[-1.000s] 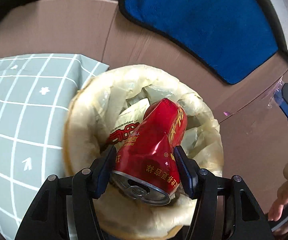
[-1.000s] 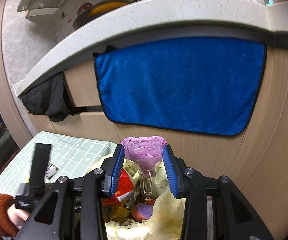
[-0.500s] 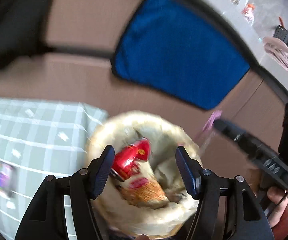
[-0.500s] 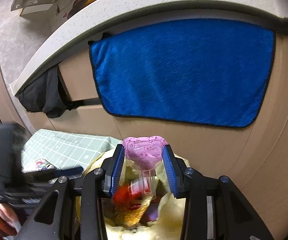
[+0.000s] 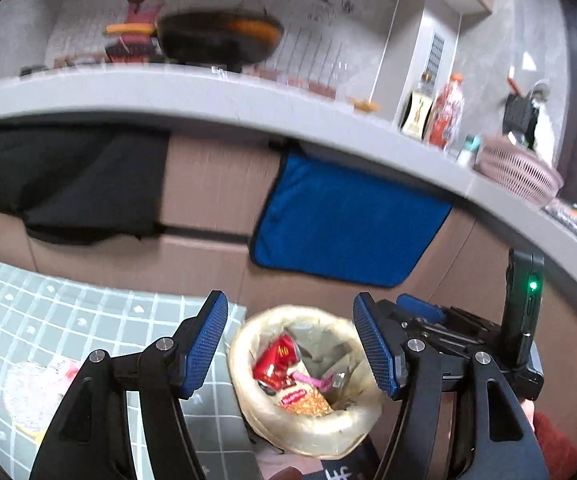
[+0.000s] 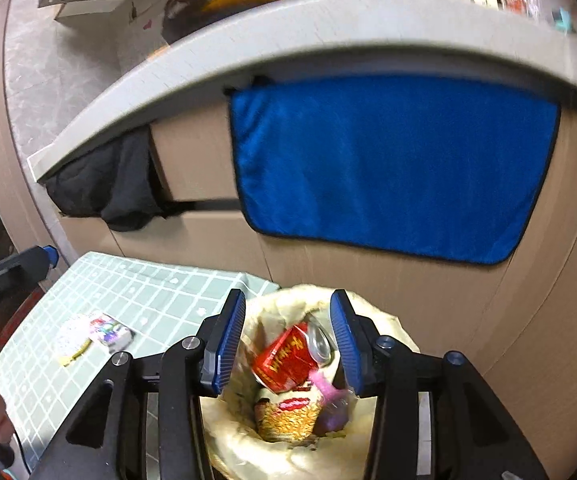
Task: Collect trash
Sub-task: 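Move both grippers back over the remaining trash on the mat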
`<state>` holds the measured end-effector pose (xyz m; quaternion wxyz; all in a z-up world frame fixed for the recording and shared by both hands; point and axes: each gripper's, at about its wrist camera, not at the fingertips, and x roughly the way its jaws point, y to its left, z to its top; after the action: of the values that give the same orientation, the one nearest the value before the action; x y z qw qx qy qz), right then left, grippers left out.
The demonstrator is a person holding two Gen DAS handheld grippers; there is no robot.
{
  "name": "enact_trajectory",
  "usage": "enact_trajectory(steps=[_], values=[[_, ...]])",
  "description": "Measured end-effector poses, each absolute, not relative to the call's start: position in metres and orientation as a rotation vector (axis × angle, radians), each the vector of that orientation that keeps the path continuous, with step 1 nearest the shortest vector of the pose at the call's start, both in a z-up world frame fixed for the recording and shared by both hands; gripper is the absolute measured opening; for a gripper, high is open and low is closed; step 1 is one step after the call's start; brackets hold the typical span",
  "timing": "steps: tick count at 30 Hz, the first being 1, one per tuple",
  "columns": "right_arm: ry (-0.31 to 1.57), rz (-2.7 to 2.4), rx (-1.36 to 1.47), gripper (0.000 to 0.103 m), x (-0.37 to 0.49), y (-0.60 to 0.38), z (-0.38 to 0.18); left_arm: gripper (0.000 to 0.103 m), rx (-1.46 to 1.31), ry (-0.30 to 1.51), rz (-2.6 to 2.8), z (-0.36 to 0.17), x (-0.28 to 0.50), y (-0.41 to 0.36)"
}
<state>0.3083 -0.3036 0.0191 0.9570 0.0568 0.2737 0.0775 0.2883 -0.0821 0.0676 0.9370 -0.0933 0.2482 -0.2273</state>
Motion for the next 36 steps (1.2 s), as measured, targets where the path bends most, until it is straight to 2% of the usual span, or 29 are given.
enact_trajectory(steps=[11,15,25,30,36], values=[[0.410,0.264,-0.034,0.043,0.243,-0.228,0.094,0.065,-0.218,0.325,-0.353,0.139,0.205,0.014],[0.391,0.308,-0.020,0.043,0.234,-0.201,0.109,0.065,-0.193,0.294,-0.263,0.144,0.180,0.049],[0.464,0.476,0.031,0.043,0.259,-0.137,0.082,0.065,-0.185,0.370,-0.045,0.094,0.177,0.139],[0.479,0.539,-0.032,0.043,0.275,-0.093,0.071,0.065,-0.244,0.472,-0.008,0.046,0.202,0.180],[0.585,0.639,-0.119,0.043,0.315,-0.041,0.031,0.061,-0.316,0.609,-0.017,-0.013,0.226,0.208]])
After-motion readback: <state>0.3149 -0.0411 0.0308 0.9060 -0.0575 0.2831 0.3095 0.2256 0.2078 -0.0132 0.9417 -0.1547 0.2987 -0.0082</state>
